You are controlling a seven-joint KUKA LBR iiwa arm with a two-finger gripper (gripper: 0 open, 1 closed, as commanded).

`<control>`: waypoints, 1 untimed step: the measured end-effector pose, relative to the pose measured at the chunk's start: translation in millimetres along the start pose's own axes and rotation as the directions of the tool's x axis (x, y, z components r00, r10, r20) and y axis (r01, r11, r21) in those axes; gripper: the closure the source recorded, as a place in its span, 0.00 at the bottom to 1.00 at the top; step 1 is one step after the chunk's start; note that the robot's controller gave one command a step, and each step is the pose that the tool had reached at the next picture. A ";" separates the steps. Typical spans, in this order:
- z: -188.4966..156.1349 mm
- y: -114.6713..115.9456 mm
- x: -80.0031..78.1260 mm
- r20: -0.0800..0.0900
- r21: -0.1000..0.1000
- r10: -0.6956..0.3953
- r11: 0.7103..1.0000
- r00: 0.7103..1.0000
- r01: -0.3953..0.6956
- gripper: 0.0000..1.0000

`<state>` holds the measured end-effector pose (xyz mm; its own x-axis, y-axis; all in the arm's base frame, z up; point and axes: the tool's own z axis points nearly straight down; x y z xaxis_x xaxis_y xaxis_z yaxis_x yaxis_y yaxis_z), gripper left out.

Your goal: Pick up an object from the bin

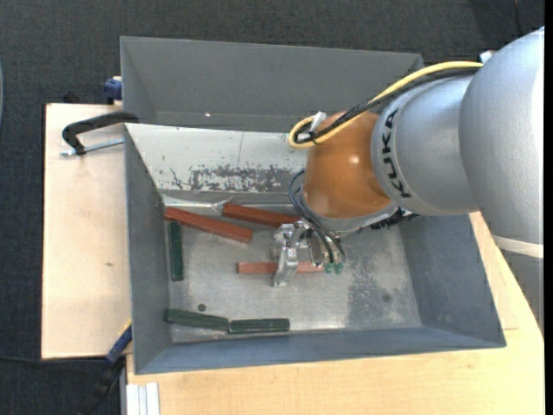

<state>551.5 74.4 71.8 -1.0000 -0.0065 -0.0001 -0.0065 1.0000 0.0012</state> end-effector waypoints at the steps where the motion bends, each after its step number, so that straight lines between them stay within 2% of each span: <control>1: -153.8 -3.5 11.1 0.007 -0.001 0.058 0.998 0.998 -0.058 1.00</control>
Offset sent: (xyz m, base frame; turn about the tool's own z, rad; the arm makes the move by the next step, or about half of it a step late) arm 0.0000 0.0000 0.0000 0.0000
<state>540.4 70.6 225.6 -0.9986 0.0517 -0.0070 0.0517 0.9987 0.0022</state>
